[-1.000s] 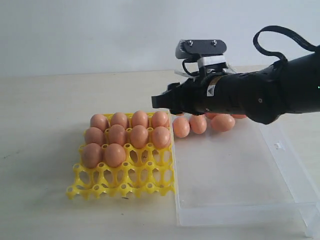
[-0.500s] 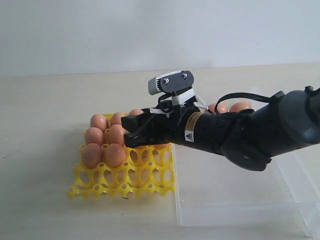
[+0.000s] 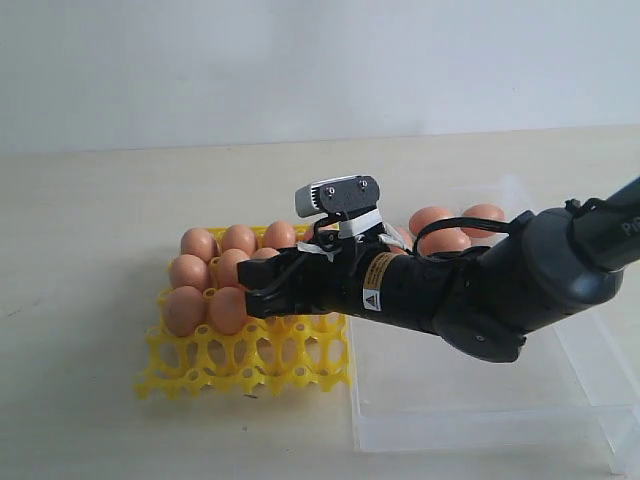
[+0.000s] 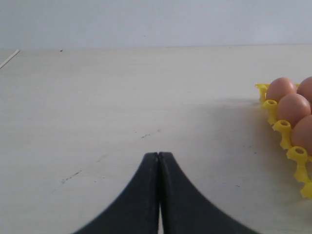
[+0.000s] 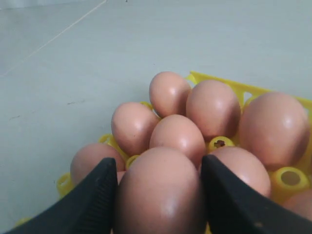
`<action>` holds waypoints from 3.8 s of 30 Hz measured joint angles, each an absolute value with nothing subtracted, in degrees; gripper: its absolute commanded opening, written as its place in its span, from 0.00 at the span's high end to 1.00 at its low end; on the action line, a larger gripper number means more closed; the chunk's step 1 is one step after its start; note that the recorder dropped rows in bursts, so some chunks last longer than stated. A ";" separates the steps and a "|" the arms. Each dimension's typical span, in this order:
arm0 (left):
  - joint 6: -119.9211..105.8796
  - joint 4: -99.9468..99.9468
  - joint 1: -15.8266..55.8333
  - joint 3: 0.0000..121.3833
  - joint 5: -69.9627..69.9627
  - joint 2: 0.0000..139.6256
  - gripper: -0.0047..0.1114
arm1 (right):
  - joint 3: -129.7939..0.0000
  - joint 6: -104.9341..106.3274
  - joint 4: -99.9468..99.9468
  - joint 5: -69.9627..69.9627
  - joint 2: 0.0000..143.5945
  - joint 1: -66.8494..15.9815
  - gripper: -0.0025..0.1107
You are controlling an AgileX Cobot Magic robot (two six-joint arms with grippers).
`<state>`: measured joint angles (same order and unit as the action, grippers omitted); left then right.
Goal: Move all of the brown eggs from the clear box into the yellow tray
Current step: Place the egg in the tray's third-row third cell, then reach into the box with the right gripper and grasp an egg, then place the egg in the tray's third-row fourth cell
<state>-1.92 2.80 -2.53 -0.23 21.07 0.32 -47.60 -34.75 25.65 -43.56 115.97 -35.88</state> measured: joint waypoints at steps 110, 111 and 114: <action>-1.92 2.80 -2.53 -0.23 21.07 0.32 0.96 | -40.77 -33.27 30.19 -44.64 109.75 -32.19 0.66; -1.92 2.80 -2.53 -0.23 21.07 0.32 0.96 | -40.77 -33.27 30.32 -44.98 109.75 -32.19 0.58; -1.92 2.80 -2.53 -0.23 21.07 0.32 0.96 | -40.77 -33.27 30.32 -45.12 109.75 -32.19 0.41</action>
<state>-1.92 2.80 -2.53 -0.23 21.07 0.32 -40.77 -33.27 30.32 -45.12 109.75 -32.19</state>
